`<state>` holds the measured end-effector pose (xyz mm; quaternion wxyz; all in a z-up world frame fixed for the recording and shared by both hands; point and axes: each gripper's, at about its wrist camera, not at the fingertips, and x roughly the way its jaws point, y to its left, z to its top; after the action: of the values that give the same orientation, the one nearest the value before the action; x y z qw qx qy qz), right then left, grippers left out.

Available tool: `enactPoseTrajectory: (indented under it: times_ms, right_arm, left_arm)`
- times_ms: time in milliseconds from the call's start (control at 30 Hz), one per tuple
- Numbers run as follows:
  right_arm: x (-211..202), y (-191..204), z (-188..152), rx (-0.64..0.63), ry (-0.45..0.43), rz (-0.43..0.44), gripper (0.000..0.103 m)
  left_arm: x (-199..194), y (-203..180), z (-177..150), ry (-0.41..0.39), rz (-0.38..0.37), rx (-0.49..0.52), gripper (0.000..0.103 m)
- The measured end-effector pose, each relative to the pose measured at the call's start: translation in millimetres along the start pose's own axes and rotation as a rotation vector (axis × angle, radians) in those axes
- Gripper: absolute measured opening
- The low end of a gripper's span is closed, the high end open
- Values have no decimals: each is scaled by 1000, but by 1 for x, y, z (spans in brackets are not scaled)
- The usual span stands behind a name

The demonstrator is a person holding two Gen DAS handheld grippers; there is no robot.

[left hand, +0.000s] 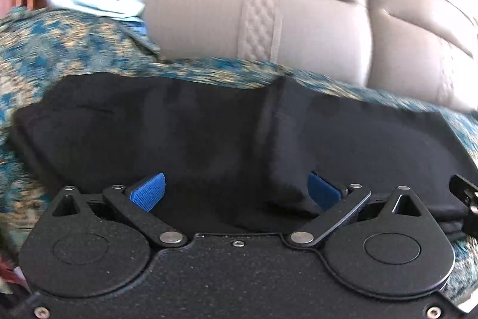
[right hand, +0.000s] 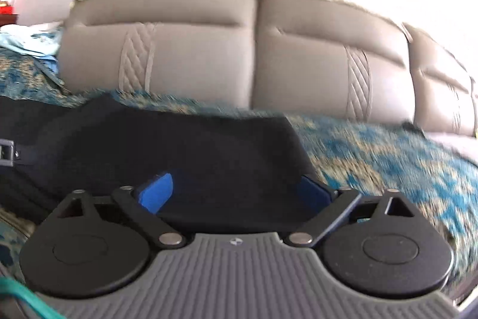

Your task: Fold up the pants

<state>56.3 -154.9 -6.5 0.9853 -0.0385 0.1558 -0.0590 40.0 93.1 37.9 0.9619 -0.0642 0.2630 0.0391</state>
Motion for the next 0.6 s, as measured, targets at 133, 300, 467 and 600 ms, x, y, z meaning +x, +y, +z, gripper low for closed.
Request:
enactPoseTrajectory:
  times_ms: [133, 300, 467, 600]
  right_arm:
    - [4, 25, 7, -47, -29, 59, 103]
    - [12, 57, 13, -93, -37, 122, 103]
    - [21, 77, 17, -85, -14, 171, 103]
    - [30, 91, 21, -58, -1, 208, 103]
  left_arm:
    - [-6, 39, 8, -11, 55, -58, 102]
    - [-6, 90, 18, 5, 158, -136, 102]
    - [-1, 136, 23, 49, 282, -229, 99]
    - [2, 160, 27, 31, 290, -276, 99]
